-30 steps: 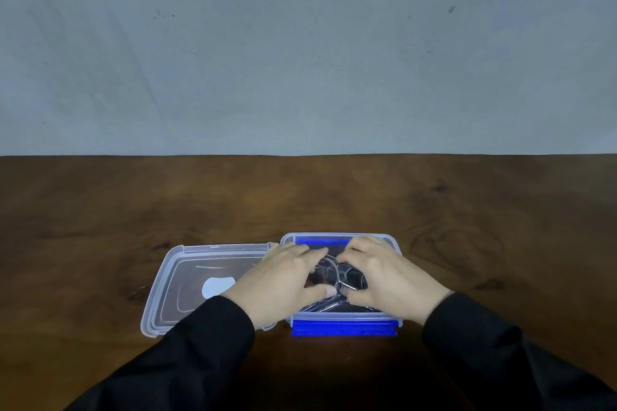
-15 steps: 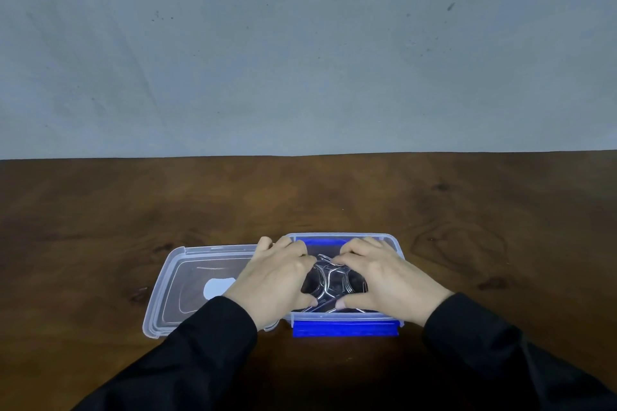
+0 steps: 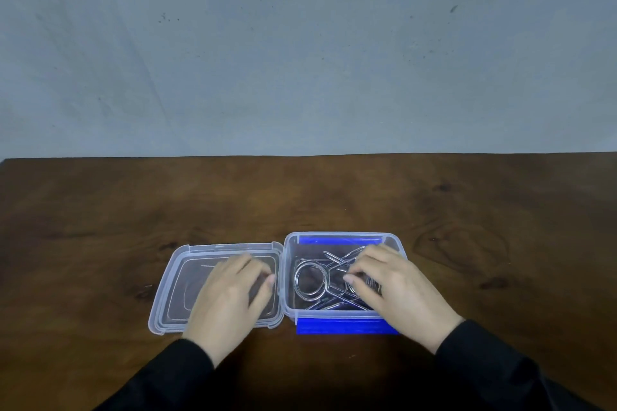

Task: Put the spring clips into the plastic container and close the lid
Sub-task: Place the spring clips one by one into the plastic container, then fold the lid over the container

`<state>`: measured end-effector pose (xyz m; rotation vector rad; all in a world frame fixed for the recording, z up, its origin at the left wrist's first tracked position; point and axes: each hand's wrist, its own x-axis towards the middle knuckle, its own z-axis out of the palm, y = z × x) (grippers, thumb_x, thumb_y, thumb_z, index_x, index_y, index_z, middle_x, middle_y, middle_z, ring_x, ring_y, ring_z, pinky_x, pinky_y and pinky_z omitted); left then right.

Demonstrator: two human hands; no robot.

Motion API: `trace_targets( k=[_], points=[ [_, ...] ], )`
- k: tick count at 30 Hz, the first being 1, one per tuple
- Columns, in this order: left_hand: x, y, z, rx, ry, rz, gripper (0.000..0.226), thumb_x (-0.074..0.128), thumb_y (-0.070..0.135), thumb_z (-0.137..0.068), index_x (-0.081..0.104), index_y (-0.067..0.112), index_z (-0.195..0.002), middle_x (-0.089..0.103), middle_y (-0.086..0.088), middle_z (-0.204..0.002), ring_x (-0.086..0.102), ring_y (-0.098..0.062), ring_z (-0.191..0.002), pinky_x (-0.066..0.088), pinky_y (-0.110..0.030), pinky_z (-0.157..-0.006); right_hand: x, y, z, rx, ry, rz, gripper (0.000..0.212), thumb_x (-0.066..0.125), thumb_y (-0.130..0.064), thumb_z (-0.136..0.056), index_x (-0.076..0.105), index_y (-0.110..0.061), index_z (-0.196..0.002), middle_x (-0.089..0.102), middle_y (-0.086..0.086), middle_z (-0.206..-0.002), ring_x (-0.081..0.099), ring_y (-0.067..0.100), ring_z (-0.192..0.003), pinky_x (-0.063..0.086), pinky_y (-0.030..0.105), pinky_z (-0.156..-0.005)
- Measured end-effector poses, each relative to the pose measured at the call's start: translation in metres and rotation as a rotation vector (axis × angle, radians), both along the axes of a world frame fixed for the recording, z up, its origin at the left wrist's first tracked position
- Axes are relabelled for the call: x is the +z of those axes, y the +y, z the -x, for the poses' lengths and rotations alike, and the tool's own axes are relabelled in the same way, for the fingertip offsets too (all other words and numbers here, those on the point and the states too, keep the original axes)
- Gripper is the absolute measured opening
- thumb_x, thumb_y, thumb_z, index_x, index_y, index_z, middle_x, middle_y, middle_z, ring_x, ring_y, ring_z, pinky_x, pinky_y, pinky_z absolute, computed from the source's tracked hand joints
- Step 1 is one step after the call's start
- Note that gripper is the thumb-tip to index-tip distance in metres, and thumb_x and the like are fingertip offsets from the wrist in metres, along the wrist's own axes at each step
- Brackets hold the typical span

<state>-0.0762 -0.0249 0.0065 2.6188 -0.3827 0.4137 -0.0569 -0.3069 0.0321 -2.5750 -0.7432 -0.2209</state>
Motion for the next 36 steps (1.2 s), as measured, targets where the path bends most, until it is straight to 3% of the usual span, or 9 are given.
trace_targets(
  k=[5,10,14,20,24,31,34,36],
  points=[
    [-0.035,0.027,0.038,-0.074,0.088,-0.213,0.033,0.039,0.056,-0.093,0.064,0.035,-0.094,0.059,0.017,-0.101,0.055,-0.006,-0.096,0.032,-0.025,-0.088,-0.013,0.015,0.023,-0.003,0.018,0.019,0.037,0.046,-0.046,-0.099,0.069,-0.022,-0.082,0.060,-0.011,-0.082,0.054,0.008,-0.081,0.049,0.025,-0.074],
    [-0.047,0.036,0.039,-0.082,0.044,-0.173,0.050,0.021,0.050,-0.101,0.066,0.028,-0.097,0.057,0.013,-0.103,0.053,-0.008,-0.095,0.039,-0.028,-0.084,-0.019,0.025,0.035,0.020,0.026,0.057,0.031,0.050,-0.048,-0.096,0.070,-0.027,-0.085,0.061,-0.014,-0.085,0.054,0.006,-0.081,0.045,0.020,-0.076],
    [-0.044,0.038,0.040,-0.142,-0.076,-0.283,0.035,0.041,0.033,-0.097,0.073,0.018,-0.097,0.064,0.005,-0.095,0.053,-0.014,-0.086,0.037,-0.028,-0.077,-0.019,0.025,0.034,0.016,0.037,0.067,0.034,0.049,-0.050,-0.094,0.073,-0.027,-0.086,0.063,-0.014,-0.085,0.056,0.006,-0.081,0.048,0.022,-0.074],
    [-0.018,0.070,0.040,-0.206,-0.319,-0.379,0.022,0.052,0.022,-0.092,0.070,0.014,-0.101,0.068,-0.005,-0.093,0.048,-0.022,-0.083,0.034,-0.033,-0.073,-0.018,0.024,0.038,0.002,0.036,0.046,0.036,0.049,-0.051,-0.094,0.073,-0.026,-0.085,0.062,-0.014,-0.084,0.055,0.006,-0.080,0.038,0.015,-0.074],
    [0.005,0.087,0.037,-0.244,-0.367,-0.394,0.017,0.049,0.022,-0.095,0.058,0.016,-0.108,0.068,-0.008,-0.089,0.058,-0.027,-0.077,0.044,-0.037,-0.070,-0.016,0.020,0.040,0.021,0.047,0.062,0.034,0.050,-0.051,-0.093,0.073,-0.027,-0.086,0.063,-0.015,-0.085,0.055,0.005,-0.082,0.036,0.014,-0.075],
    [0.095,0.072,0.034,-0.344,-0.431,-0.347,0.016,0.049,0.013,-0.098,0.057,0.010,-0.111,0.066,-0.008,-0.080,0.060,-0.028,-0.062,0.049,-0.043,-0.050,-0.013,0.017,0.048,0.028,0.090,0.086,0.039,0.047,-0.057,-0.093,0.073,-0.028,-0.092,0.064,-0.016,-0.092,0.057,0.006,-0.089,0.037,0.012,-0.076],
    [0.137,0.042,0.037,-0.340,-0.369,-0.311,0.024,0.039,0.022,-0.104,0.062,0.015,-0.106,0.057,0.000,-0.075,0.054,-0.021,-0.060,0.046,-0.041,-0.044,0.000,0.015,0.057,-0.015,0.205,-0.087,0.035,0.056,-0.060,-0.090,0.065,-0.040,-0.117,0.060,-0.025,-0.114,0.053,-0.001,-0.114,0.041,0.011,-0.091],
    [0.154,0.018,0.037,-0.333,-0.300,-0.240,0.027,0.038,0.027,-0.104,0.064,0.021,-0.100,0.050,0.004,-0.074,0.049,-0.017,-0.061,0.045,-0.041,-0.045,0.015,0.016,0.068,-0.056,0.323,-0.379,0.053,0.067,-0.051,-0.086,0.046,-0.050,-0.134,0.053,-0.034,-0.130,0.047,-0.007,-0.128,0.038,0.006,-0.099]
  ],
)
